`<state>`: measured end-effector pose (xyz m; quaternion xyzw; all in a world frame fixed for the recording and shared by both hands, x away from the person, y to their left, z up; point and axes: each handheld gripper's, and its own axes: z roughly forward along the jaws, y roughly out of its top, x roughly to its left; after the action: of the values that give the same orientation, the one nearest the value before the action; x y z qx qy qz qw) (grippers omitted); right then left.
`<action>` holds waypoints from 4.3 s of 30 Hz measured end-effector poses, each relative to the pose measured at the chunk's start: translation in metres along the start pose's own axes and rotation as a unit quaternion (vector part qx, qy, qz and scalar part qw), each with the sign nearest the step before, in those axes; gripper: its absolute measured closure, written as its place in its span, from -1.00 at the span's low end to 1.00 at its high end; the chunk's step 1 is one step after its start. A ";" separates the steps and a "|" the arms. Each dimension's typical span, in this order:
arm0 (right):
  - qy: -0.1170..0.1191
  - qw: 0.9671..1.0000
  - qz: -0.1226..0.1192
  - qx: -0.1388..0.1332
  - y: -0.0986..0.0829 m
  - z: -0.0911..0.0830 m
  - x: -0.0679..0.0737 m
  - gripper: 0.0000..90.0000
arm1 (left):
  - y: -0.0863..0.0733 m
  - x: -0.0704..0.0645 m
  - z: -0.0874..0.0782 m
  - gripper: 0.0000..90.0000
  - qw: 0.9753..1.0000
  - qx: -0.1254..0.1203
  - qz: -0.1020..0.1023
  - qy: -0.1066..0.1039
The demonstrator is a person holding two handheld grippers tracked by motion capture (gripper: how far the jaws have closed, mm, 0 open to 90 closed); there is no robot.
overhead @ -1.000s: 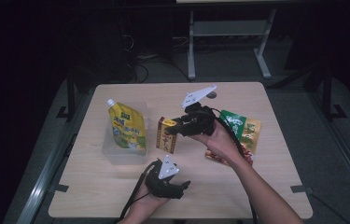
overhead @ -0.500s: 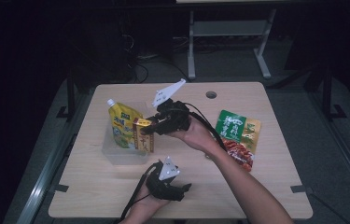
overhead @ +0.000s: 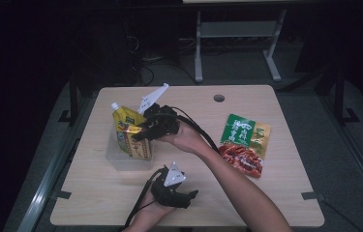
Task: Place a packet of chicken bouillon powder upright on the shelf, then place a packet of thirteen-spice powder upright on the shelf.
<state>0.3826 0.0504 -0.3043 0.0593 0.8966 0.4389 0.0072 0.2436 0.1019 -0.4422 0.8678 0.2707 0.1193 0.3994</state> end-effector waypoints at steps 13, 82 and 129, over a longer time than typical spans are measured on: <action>0.021 0.999 -0.006 0.026 -0.002 0.030 -0.006 0.49 | 0.000 0.001 0.000 -0.46 1.000 -0.007 -0.003 0.001; -0.005 1.000 0.013 0.014 -0.022 0.010 0.007 0.11 | 0.000 0.003 0.000 -0.48 1.000 -0.016 -0.008 -0.001; -0.083 0.990 0.111 0.001 -0.104 -0.106 0.002 -0.16 | 0.002 0.007 -0.002 -0.53 1.000 -0.020 0.007 0.005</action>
<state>0.3636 -0.0958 -0.3212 0.1947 0.8809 0.4300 0.0330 0.2493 0.1061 -0.4389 0.8609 0.2637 0.1318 0.4147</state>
